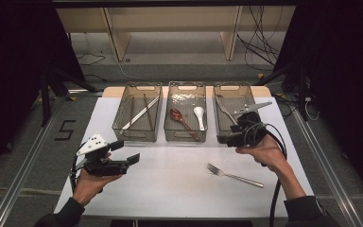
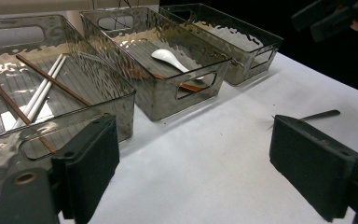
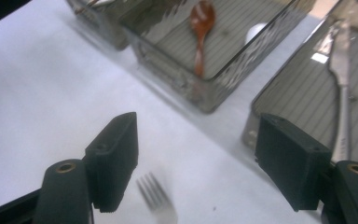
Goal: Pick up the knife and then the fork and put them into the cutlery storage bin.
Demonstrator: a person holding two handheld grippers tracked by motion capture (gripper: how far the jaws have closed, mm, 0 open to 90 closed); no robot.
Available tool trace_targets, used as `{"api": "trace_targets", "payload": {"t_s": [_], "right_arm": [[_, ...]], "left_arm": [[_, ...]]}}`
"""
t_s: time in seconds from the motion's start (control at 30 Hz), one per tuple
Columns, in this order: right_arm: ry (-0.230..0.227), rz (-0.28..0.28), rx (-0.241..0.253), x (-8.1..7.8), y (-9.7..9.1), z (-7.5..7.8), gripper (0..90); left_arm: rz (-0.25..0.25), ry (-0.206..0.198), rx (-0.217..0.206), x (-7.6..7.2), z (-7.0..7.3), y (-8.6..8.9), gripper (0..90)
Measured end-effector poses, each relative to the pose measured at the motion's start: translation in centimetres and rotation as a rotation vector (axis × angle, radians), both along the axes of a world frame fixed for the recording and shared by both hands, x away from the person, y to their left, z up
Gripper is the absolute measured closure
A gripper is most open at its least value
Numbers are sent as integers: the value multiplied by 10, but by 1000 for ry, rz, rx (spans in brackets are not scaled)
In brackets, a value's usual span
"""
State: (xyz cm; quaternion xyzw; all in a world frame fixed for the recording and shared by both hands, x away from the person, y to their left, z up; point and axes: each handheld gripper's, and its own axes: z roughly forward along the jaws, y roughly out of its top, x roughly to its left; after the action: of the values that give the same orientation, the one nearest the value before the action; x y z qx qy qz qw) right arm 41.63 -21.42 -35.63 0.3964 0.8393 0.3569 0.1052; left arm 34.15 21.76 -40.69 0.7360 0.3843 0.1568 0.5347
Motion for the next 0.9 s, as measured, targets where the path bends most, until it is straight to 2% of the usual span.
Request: {"api": "trace_targets", "payload": {"t_s": [0.2,0.57,0.9], "right_arm": [[28,39,-42,-9,5,-9,291],[93,95,-106,-18,10,-24,275],[161,133,-204,-25,10,-42,286]], "left_arm": [[-8,0,5,0,-1,0,155],[-9,1,6,-1,-1,0,155],[-12,-2,6,-1,0,-1,155]]}}
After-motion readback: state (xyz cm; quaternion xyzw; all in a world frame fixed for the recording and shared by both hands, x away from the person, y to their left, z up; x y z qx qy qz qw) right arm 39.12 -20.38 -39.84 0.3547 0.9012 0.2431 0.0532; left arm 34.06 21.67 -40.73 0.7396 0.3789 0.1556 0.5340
